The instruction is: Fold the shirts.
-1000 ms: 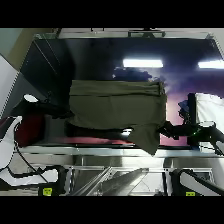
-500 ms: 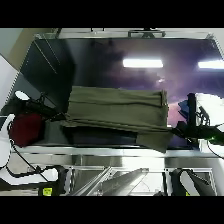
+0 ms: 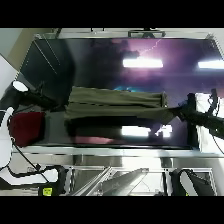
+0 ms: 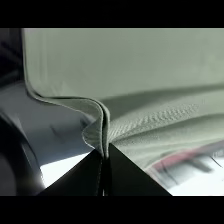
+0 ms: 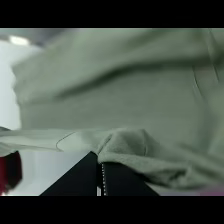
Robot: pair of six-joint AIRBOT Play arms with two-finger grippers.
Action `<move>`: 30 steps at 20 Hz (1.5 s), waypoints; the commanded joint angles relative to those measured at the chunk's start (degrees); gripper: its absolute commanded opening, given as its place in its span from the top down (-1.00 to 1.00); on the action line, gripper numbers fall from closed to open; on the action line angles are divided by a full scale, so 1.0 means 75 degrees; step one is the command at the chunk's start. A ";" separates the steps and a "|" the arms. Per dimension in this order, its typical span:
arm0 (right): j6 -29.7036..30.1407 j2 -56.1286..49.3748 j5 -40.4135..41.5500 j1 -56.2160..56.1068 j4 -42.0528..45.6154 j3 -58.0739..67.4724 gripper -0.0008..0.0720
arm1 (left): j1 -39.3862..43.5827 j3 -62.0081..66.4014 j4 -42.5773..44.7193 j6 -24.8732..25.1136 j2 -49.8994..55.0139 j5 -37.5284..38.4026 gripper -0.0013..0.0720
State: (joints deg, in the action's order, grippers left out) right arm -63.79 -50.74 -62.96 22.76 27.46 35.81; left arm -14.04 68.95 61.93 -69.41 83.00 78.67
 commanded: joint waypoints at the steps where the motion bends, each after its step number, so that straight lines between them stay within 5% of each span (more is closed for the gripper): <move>1: 0.0513 -0.1239 0.0624 -0.0493 -0.0440 0.0950 0.91 | 0.0376 0.1288 -0.0067 -0.0020 0.0568 -0.0085 0.90; 8: 0.1209 -0.3926 0.1623 -0.1046 -0.0408 0.1483 0.91 | 0.0691 0.2687 0.0006 -0.0099 0.2763 0.0076 0.94; 14: 0.1341 -0.4736 0.1527 -0.1052 -0.0154 0.1684 0.91 | 0.0708 0.3774 -0.0070 -0.0102 0.4062 0.0833 0.92; 15: 0.1343 -0.4692 0.1300 -0.1043 -0.0152 0.1836 0.79 | 0.0708 0.4022 -0.0082 -0.0105 0.4135 0.1110 0.91; 16: 0.1370 -0.4625 0.0947 -0.1003 -0.0152 0.2090 0.38 | 0.0708 0.4380 -0.0079 -0.0166 0.4185 0.1431 0.88; 17: 0.1402 -0.4540 0.0472 -0.0944 -0.0119 0.2460 0.13 | 0.0708 0.4695 -0.0082 -0.0204 0.4185 0.1620 0.29; 19: 0.1297 -0.4401 -0.0020 -0.0877 0.0286 0.3159 0.11 | 0.0708 0.5310 -0.0082 -0.0230 0.4162 0.1874 -0.13; 20: 0.0880 -0.4331 -0.0017 -0.0833 0.0874 0.3413 -0.42 | 0.0708 0.5488 -0.0082 -0.0242 0.4118 0.1836 -0.42; 21: 0.0495 -0.4313 -0.0047 -0.0793 0.1451 0.3564 -0.85 | 0.0708 0.5642 -0.0076 -0.0245 0.4080 0.1839 -0.91; 24: -0.0131 -0.4339 -0.0548 -0.0539 0.2430 0.3587 -0.93 | 0.0615 0.6044 -0.0079 -0.0664 0.4068 0.1923 -0.98; 30: 0.0111 -0.4817 -0.0583 -0.0565 0.2390 0.2751 -0.94 | 0.0711 0.6164 -0.0090 -0.1096 0.4074 0.2151 -0.98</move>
State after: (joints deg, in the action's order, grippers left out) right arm -63.44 -84.86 -66.50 18.85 44.77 58.61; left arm -9.17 114.56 61.28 -76.25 113.56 93.89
